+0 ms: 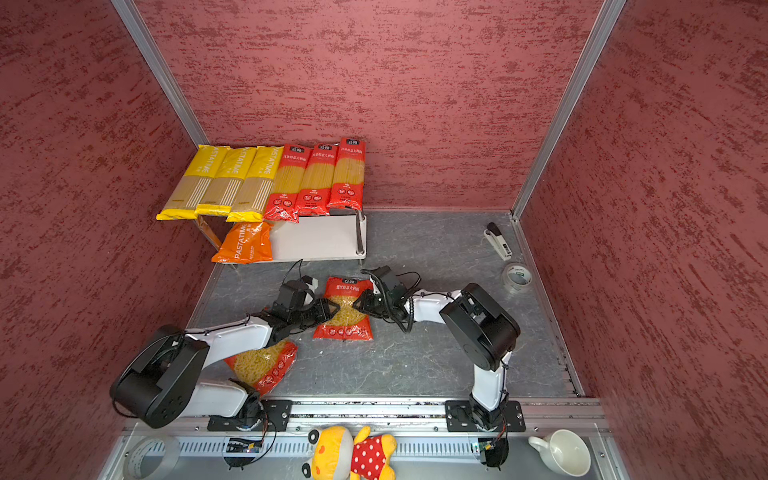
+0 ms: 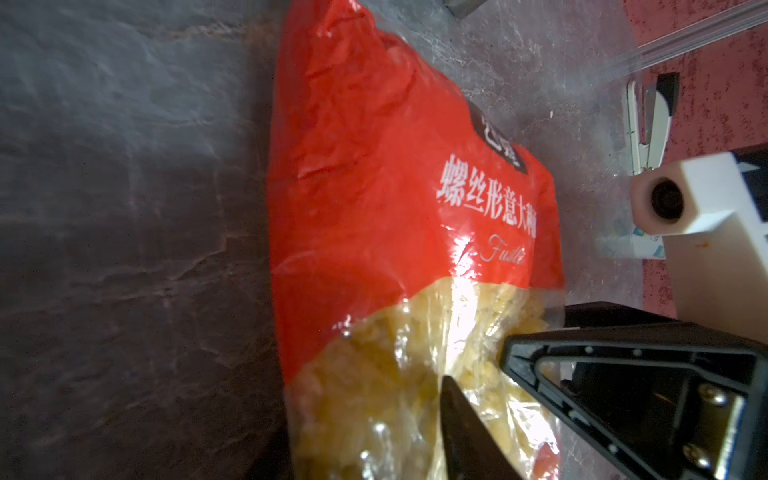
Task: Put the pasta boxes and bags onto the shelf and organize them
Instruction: 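Grasp the red fusilli bag at its two ends with both grippers, then carry the red fusilli bag to the lower shelf beside the orange bag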
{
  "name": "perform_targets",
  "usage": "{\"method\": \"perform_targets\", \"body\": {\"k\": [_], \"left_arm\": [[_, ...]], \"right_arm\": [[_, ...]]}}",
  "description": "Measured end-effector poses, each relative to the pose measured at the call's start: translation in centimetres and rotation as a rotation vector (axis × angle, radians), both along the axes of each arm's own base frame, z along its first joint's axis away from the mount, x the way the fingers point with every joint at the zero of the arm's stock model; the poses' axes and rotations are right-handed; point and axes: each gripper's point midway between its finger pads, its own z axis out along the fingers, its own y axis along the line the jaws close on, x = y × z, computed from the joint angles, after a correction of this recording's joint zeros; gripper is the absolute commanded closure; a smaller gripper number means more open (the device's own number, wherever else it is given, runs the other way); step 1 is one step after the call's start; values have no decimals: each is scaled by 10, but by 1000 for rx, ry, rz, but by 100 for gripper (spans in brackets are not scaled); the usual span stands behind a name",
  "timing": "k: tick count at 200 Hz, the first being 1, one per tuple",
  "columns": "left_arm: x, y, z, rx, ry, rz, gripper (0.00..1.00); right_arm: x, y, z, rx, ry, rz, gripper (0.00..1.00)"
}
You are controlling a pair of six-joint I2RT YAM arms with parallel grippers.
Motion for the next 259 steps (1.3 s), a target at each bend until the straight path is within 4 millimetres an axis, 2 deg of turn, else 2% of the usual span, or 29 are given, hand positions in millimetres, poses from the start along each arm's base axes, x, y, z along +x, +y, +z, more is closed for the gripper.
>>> {"method": "perform_targets", "body": {"k": [80, 145, 172, 201, 230, 259], "left_arm": [[-7, 19, 33, -18, -65, 28, 82], [-4, 54, 72, -30, -190, 97, 89], [1, 73, 85, -8, -247, 140, 89], [13, 91, 95, 42, -290, 185, 89], [36, 105, 108, 108, -332, 224, 89], [64, 115, 118, 179, -396, 256, 90]], "right_arm": [[-3, 24, 27, 124, -57, 60, 85], [9, 52, 69, 287, -174, 76, 96], [20, 71, 86, 337, -233, 91, 96], [36, 87, 96, 358, -305, 96, 97], [62, 100, 105, 352, -435, 64, 97], [91, 110, 112, 342, -566, 14, 91]]}}
